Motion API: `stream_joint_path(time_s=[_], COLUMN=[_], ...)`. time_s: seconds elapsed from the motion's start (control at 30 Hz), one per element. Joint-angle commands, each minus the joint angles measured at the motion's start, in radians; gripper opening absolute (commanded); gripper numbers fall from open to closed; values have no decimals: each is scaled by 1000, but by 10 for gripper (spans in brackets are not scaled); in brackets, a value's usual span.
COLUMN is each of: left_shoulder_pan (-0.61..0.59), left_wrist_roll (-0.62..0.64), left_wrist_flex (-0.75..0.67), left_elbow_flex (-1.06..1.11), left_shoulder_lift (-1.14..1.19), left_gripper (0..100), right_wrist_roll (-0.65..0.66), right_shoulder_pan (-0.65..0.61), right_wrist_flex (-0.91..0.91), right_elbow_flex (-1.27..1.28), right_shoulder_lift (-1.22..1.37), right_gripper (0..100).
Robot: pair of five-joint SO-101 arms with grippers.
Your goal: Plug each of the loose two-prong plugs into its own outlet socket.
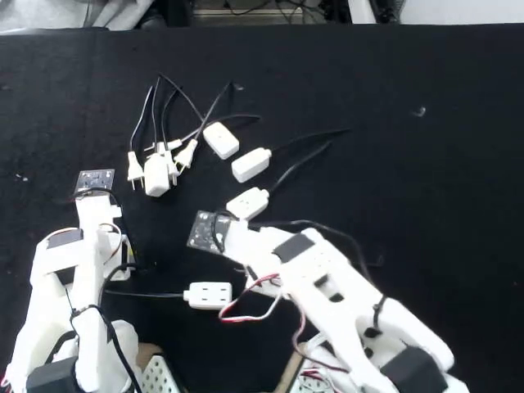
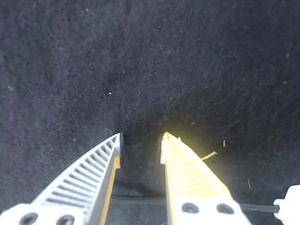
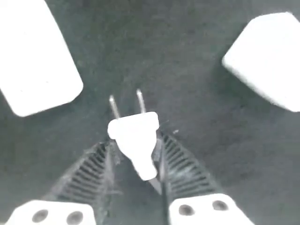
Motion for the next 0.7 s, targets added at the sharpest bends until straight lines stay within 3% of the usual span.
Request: stream_joint_path(time_s=[0.0, 0.13, 0.3, 0.4, 0.67], left_shoulder_pan=[-24, -24, -24, -24, -24], left_wrist_roll=[-12, -12, -12, -12, -12], left_wrist_flex=[-37, -37, -37, -37, -37], left_elbow_flex=[4, 4, 4, 4, 4], left_shoulder_lift=[3, 3, 3, 3, 3], left_gripper=[141, 141, 141, 141, 141], right_wrist_roll=[-11, 17, 193, 281, 290], right_shoulder_pan=[23, 54, 123, 149, 130], right_wrist_flex=[64, 161, 238, 215, 94], right_elbow_flex=[-88, -148, -145, -102, -8], right_shoulder_lift=[54, 39, -48, -74, -73], right_gripper=[165, 183, 184, 184, 184])
